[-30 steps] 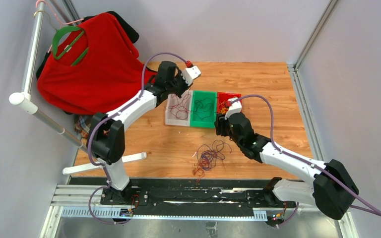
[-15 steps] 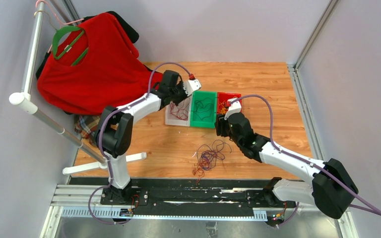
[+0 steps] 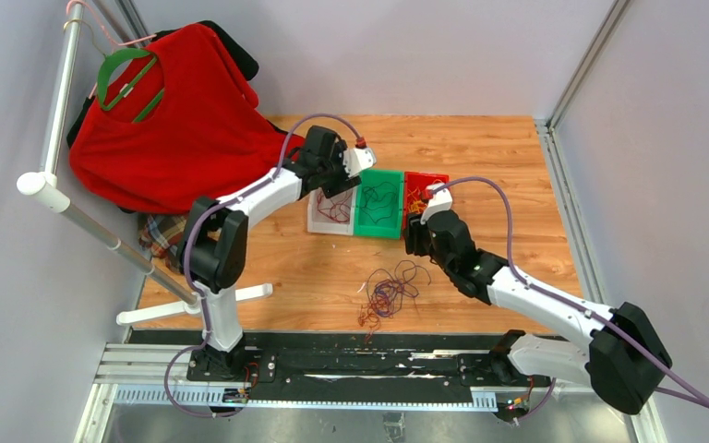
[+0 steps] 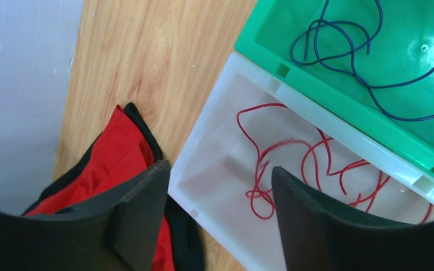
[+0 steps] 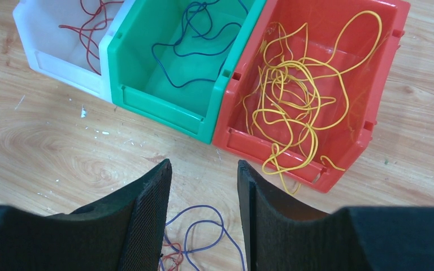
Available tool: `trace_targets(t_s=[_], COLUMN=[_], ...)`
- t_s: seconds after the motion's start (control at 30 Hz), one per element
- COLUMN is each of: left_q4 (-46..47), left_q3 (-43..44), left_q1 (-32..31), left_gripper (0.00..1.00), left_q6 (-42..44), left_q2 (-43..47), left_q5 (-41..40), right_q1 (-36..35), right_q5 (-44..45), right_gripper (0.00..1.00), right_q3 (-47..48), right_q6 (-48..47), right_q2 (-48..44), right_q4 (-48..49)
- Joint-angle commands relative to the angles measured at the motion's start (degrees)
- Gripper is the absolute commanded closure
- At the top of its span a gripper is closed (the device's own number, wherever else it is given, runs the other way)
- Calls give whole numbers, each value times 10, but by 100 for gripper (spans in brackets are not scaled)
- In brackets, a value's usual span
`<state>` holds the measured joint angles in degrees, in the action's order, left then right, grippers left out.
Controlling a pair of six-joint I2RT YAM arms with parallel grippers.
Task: Untangle the cables
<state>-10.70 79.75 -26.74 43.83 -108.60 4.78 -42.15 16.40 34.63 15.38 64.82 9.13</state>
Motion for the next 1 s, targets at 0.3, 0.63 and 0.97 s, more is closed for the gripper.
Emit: trace_targets(t_s=[0.3, 0.63, 0.97], left_q4=[-301, -304, -131], left_q3=[137, -89, -169], left_q1=[9, -93, -131], left_gripper=[2, 0, 12], left_q6=[-23, -158, -399], left_q2=[93, 197, 113], left_q5=[91, 265, 260], right_q1=[9, 10, 11], right_q5=[10, 17, 38], right_gripper=[53, 53, 53], right_q3=[14, 1, -26], right_q6=[0, 8, 16], right_q2=[-38, -44, -90], right_q4=[-28, -37, -58])
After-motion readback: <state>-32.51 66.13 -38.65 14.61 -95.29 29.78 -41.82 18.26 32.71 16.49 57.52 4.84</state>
